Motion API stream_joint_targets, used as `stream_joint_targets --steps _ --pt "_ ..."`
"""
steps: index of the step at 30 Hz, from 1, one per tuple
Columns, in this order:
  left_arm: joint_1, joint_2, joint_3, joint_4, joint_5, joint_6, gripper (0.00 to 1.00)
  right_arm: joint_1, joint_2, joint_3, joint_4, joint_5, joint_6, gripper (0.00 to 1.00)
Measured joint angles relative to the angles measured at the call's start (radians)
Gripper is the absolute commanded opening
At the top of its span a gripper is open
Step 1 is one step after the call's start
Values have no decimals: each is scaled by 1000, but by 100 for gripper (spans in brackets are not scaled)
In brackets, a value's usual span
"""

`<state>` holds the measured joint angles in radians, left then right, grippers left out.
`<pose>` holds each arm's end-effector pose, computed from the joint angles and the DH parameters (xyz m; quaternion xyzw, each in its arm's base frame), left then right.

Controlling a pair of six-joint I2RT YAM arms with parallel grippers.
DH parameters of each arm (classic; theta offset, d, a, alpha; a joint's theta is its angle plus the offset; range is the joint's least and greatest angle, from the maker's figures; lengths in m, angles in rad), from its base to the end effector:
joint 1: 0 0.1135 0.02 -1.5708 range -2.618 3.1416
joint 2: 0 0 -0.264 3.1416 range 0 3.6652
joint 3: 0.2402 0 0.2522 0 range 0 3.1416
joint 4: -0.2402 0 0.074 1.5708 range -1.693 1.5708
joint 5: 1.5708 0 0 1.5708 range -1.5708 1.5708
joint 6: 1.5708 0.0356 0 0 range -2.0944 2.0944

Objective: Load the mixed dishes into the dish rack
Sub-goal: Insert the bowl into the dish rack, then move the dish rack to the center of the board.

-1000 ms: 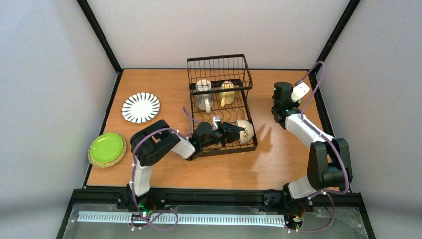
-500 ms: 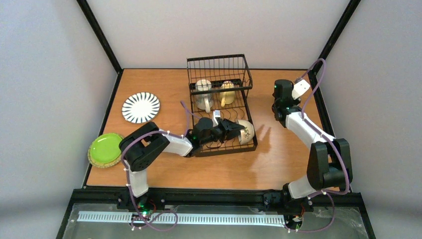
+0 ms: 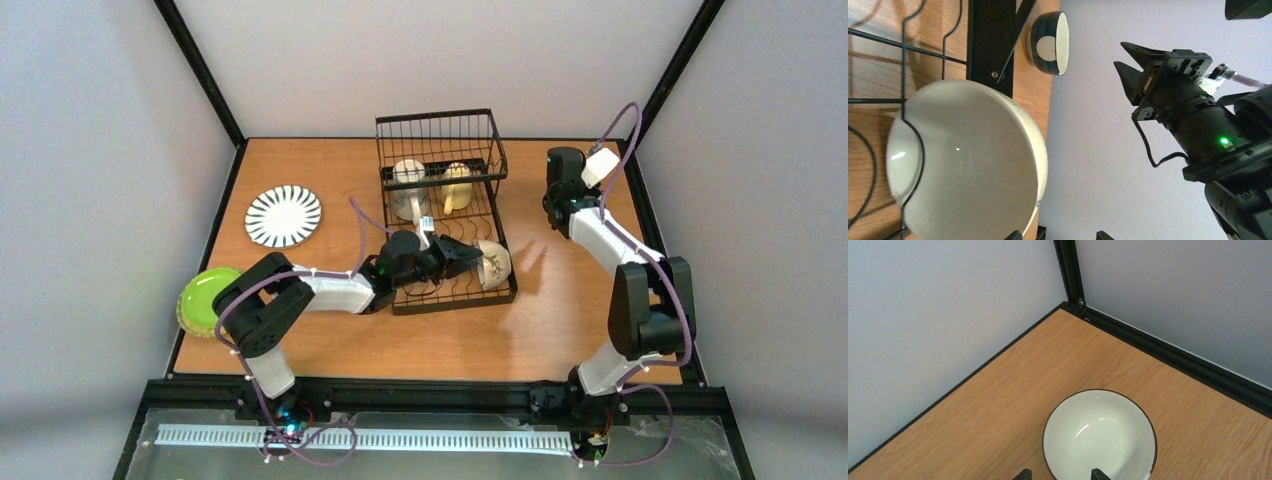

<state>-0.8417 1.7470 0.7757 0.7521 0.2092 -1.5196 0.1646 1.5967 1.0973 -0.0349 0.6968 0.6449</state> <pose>0.2345 -0.2736 0.1814 -0.1964 0.7535 -0.6063 0.1613 0.3567 0.0361 0.2612 0.3585 0.7528 -0.0893 0.5448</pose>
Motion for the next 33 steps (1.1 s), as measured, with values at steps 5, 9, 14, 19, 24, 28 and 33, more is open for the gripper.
stream_joint_targets --steps 5,9,14,19,24,28,33 --pt "23 -60 -47 -48 -17 21 83 -21 53 31 -21 3 -13 68" --pt "51 -109 -80 -124 -40 37 83 -55 92 61 -33 1 -29 68" --pt "89 -174 -105 -259 -89 62 83 -94 142 113 -37 -2 -55 68" --pt "106 -185 -64 -494 -148 120 83 -99 194 166 -43 -7 -81 68" --pt "106 -167 66 -753 -211 228 83 -99 235 201 -46 -20 -99 68" --pt "106 -142 153 -888 -257 306 83 -100 257 228 -51 -25 -111 68" --pt "106 -100 217 -1033 -314 393 83 -107 287 258 -53 -33 -125 68"
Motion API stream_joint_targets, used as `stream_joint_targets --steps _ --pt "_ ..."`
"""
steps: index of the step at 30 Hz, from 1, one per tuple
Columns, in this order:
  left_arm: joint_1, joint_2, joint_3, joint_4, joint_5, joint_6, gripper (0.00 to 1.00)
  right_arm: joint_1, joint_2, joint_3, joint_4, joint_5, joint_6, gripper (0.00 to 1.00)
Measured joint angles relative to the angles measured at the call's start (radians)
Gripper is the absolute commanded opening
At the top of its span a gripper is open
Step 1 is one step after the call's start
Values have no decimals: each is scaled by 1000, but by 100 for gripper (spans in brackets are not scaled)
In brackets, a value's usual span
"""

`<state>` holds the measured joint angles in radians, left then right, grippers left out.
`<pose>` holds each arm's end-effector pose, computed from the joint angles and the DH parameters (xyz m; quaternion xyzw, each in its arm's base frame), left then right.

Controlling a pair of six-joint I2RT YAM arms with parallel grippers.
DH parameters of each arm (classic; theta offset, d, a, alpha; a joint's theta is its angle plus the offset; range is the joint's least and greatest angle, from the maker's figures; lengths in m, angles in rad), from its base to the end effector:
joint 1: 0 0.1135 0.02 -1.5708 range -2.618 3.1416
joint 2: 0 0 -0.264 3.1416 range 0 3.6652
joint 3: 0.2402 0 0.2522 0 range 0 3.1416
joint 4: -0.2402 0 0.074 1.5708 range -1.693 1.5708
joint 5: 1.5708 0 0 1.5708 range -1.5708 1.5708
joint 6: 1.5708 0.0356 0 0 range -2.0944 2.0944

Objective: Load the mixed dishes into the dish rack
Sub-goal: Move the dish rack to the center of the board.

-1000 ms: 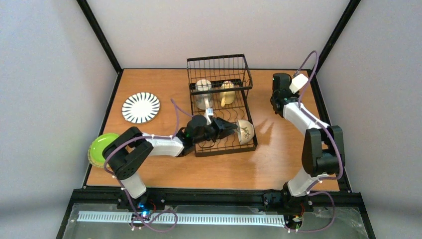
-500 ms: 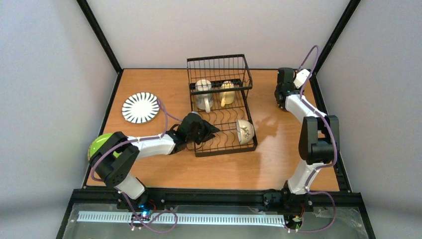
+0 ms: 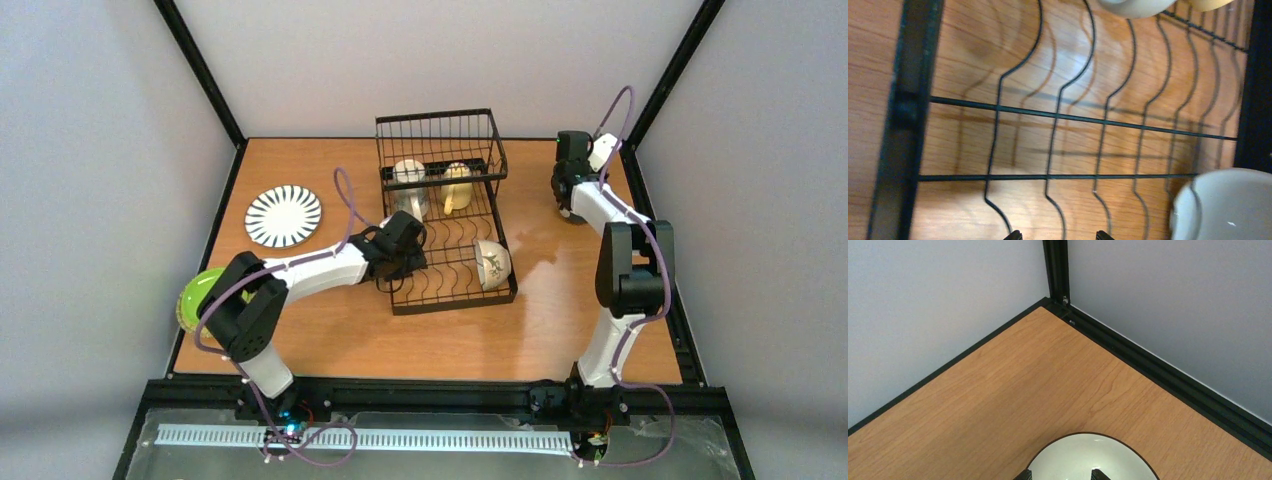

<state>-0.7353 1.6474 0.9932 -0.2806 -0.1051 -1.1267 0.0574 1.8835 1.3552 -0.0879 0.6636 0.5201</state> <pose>0.2518 -0.2227 0.1873 -0.2006 0.9273 -0.2207 0.2264 0.4269 0.0026 0.2341 0.3382 0.7831 -0.1537 0.4987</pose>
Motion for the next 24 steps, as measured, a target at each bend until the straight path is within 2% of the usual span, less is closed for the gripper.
stream_joint_targets --steps 6,24 --pt "2 38 31 -114 -58 72 83 -15 28 13 -12 -20 -13 68" --pt "29 38 58 -167 -88 172 83 -18 45 36 -60 -108 -34 68"
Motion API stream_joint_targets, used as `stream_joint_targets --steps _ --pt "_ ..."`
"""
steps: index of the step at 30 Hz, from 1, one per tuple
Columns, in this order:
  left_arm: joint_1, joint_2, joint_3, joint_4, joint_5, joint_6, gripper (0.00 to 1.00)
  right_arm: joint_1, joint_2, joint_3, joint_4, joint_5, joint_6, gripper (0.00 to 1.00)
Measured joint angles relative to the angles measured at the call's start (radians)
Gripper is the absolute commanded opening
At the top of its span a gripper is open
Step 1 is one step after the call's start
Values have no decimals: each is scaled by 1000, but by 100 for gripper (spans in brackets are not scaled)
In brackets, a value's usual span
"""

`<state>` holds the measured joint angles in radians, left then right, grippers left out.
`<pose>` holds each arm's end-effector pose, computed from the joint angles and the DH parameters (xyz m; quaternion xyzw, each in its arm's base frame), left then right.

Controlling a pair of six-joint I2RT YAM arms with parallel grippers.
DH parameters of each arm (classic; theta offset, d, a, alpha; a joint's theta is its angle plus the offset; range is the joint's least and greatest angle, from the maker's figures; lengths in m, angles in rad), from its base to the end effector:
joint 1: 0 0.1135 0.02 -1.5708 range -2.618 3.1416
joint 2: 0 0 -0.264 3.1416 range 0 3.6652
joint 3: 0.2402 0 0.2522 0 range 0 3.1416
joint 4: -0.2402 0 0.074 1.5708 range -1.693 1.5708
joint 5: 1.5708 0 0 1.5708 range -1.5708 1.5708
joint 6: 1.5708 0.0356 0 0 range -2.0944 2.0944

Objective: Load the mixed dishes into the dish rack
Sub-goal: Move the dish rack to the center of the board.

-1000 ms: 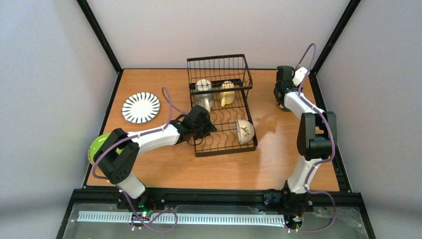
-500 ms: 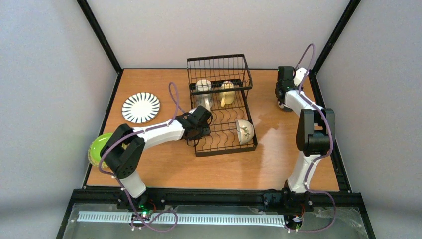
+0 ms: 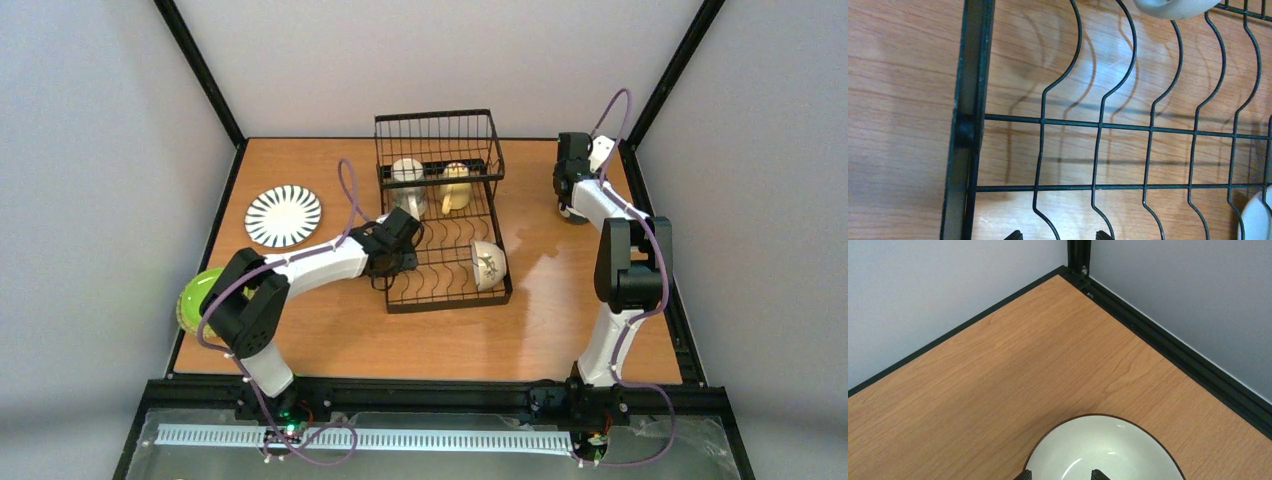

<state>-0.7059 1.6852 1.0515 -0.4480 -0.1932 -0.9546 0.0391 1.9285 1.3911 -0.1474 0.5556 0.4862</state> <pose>0.2588 -0.2116 0.1829 -0.1429 0.9554 -0.1147 0.2317 0.4347 -0.0018 0.2210 0.3072 0.8211 -0.1322 0.4624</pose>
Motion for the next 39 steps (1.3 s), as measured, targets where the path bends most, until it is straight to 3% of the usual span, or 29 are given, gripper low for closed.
stream_joint_targets --steps 39 --pt "57 47 81 -174 -145 246 83 1 108 92 -127 -182 6 71"
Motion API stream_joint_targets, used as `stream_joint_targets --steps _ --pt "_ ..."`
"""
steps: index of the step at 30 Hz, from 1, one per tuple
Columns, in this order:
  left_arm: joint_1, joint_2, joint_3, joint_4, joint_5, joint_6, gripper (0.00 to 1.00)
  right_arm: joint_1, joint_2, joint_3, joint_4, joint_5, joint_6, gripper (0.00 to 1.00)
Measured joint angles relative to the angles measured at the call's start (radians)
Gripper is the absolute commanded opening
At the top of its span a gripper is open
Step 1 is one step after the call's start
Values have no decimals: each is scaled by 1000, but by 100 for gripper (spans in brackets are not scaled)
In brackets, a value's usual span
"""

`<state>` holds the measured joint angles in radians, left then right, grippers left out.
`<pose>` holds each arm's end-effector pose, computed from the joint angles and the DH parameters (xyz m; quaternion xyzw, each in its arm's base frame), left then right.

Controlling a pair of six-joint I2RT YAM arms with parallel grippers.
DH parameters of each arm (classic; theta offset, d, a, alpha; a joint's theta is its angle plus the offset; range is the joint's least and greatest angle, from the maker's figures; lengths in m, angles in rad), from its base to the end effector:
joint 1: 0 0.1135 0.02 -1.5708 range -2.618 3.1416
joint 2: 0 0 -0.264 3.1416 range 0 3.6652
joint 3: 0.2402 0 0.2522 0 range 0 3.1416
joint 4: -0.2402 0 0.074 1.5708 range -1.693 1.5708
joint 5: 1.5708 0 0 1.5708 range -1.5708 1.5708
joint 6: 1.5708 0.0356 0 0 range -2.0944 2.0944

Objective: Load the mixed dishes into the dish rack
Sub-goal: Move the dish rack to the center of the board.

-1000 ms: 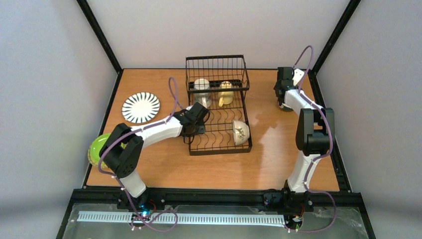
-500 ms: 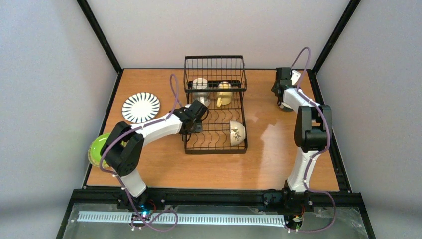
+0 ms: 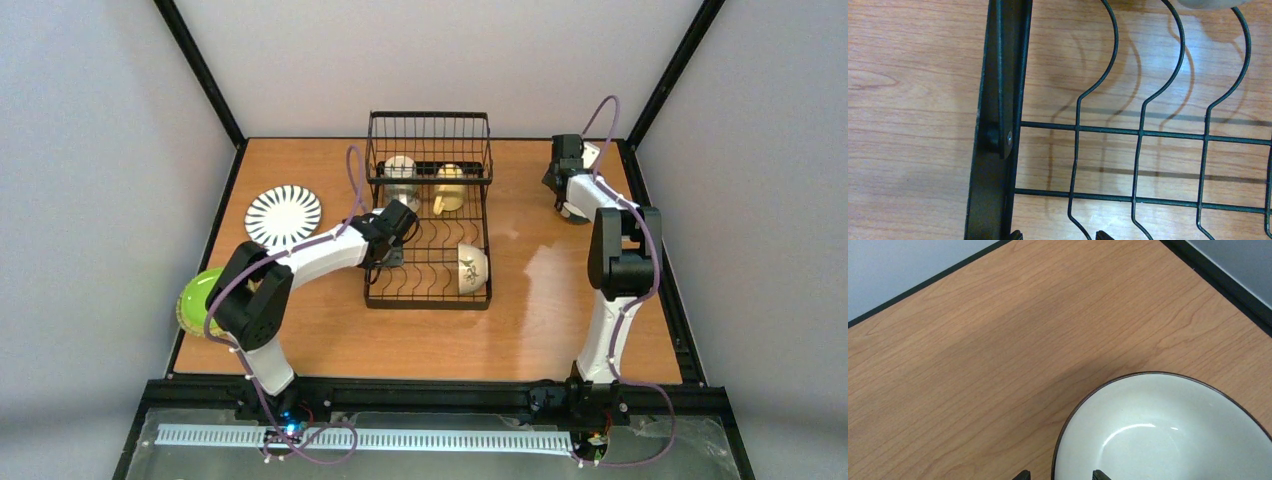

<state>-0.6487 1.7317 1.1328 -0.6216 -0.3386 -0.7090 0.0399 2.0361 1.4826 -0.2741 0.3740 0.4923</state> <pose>0.2744 -0.1932 0.1845 -0.0586 0.9693 0.0213 0.2379 0.4510 0.0050 0.1928 0.2711 0.8770 -0.0733 0.3898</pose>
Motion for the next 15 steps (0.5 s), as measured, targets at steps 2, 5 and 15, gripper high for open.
stream_joint_targets --steps 2,5,15 --pt "1 0 1 -3 -2 4 83 0 8 5 -5 -5 2 71" --pt "1 0 2 -7 -4 7 88 0 22 16 -22 -13 2 71" --pt "2 -9 16 -26 2 6 100 0 45 20 -46 -21 2 69"
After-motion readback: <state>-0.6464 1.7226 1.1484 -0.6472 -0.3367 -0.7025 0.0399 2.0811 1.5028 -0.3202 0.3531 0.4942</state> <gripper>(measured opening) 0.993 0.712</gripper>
